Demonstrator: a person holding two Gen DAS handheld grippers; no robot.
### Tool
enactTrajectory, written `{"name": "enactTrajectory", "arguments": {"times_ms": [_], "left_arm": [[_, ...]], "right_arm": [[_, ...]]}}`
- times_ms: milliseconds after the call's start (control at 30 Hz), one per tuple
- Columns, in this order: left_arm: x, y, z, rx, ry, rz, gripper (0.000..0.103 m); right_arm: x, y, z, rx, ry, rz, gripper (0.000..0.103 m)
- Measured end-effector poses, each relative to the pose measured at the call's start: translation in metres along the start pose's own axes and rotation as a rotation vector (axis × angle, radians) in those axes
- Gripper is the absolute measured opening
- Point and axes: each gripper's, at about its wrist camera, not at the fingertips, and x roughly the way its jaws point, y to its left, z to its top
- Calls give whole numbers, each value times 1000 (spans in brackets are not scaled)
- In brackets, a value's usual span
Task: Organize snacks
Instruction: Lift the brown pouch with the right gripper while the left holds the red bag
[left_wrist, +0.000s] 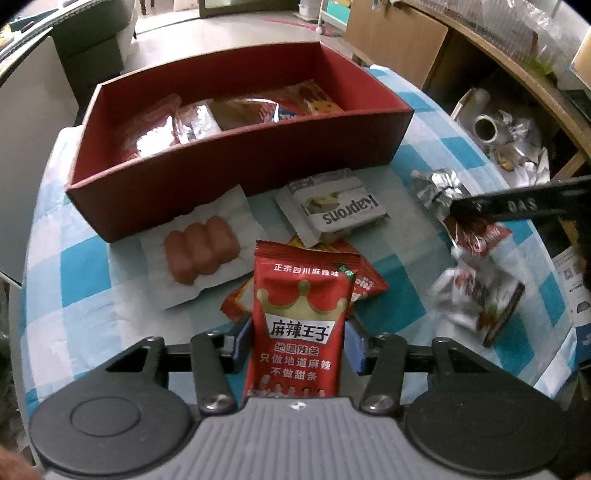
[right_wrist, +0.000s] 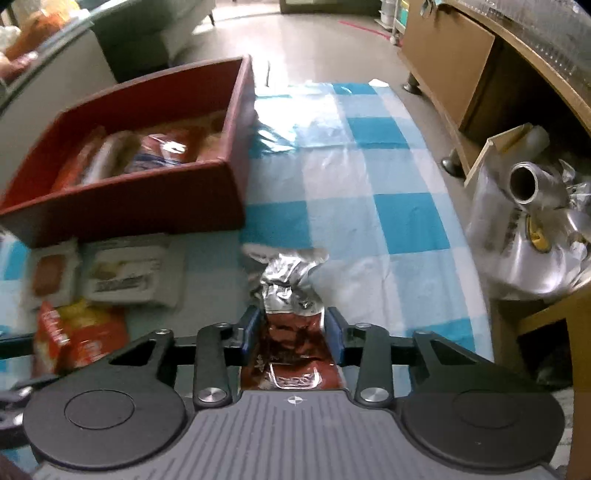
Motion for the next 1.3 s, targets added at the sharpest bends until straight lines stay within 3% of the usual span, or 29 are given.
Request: {"name": "enactTrajectory", "arguments": {"times_ms": [200,333,467,533,633,767,1000,1033,1067,1100,1200,1300], "left_arm": [[-3,2,-12,-7,24,-12,45],[9,-4,-24,8,57,21,54],[13,-14,-25,55,45,61,64],[14,-19,-26,86,41,85,63],[9,-18,-22,76,28,102,43],[-3,-1,-15,-3,5,50,41],[-40,9,3,-67,-125,-17,41],[-41,11,7,-75,-135,-23,41],[-43,12,10,-84,-144,-24,41],[-44,13,13,-90,-152,-24,41],[-47,17,21,-112,-169,-20,41],[-45,20,23,-125,-161,-27,41]], "right_arm": [[3,13,-14,-52,34,4,42],[5,13,-14,-51,35,16,45],[17,12,-16,-59,47,11,55],[19,18,-16,-96,32,-14,59],[18,24,-18,-133,30,-42,51],[6,20,-20,-111,34,2,46],[-30,16,-6,-47,-80,100,42],[-34,17,-2,-41,-94,117,35],[-38,19,1,-41,-105,132,15],[-39,19,4,-27,-103,154,12],[-38,21,10,-23,-110,168,12],[-29,18,9,-2,-90,126,22]]}}
